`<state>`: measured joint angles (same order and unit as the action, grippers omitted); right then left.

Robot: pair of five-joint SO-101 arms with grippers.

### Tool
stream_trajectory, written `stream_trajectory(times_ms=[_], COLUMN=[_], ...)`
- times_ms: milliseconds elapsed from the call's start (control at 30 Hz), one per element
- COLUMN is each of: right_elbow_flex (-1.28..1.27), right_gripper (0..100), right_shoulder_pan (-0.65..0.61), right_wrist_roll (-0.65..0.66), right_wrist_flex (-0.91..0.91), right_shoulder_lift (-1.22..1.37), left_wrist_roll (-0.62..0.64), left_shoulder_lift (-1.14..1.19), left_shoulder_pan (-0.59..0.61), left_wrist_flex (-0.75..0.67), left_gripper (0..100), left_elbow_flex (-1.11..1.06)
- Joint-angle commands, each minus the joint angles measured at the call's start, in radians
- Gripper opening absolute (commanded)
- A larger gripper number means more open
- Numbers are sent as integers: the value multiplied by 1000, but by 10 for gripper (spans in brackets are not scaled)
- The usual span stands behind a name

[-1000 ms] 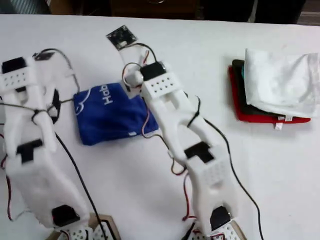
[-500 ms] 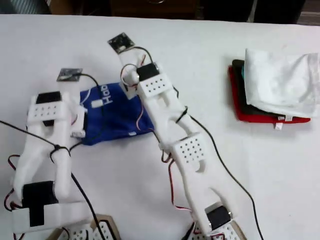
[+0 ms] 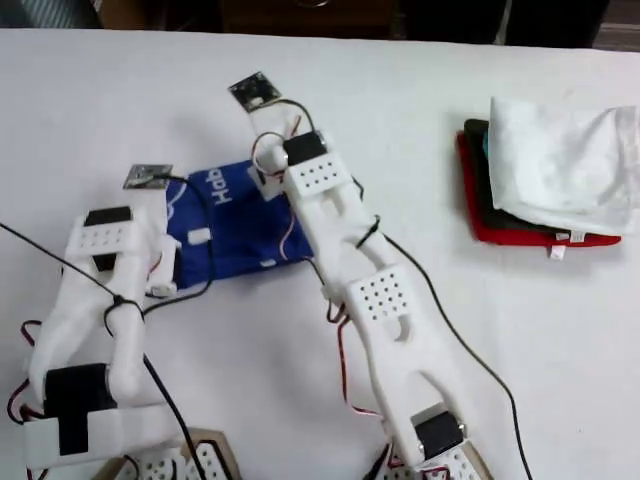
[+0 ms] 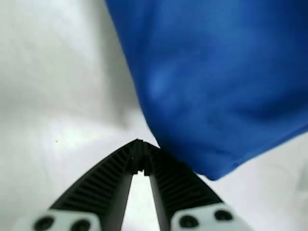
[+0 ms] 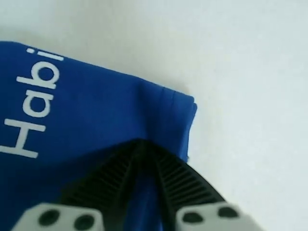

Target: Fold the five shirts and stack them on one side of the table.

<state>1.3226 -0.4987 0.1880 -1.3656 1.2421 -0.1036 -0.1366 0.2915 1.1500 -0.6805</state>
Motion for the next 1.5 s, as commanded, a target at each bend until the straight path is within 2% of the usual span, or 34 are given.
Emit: stream_trajectory(times_ms=[0, 267, 400, 633, 800, 1300, 1467], right_elbow_flex=[31, 28, 17, 28, 28, 26, 29], right_gripper=[21, 21, 21, 21, 22, 22, 22], right_shoulder_pan=[42, 38, 41, 76, 68, 2, 2], right_wrist_roll=[-3, -5, -5, -6, -6, -6, -6], right_wrist_flex=[-48, -53, -50, -74, -93, -85, -82], right_shoulder_lift=[-101, -248, -240, -197, -199, -125, -71], left_wrist_roll=[3, 3, 11, 175, 250, 267, 267], left_shoulder_lift=[-48, -48, -41, -40, -40, -40, -40], left_shoulder_pan=[-3, -3, -11, -120, -137, -137, -137], left_wrist_flex=[41, 292, 324, 221, 61, -87, -95], left_gripper=[27, 27, 27, 27, 27, 27, 27], left_elbow_flex=[44, 341, 456, 378, 257, 58, -4])
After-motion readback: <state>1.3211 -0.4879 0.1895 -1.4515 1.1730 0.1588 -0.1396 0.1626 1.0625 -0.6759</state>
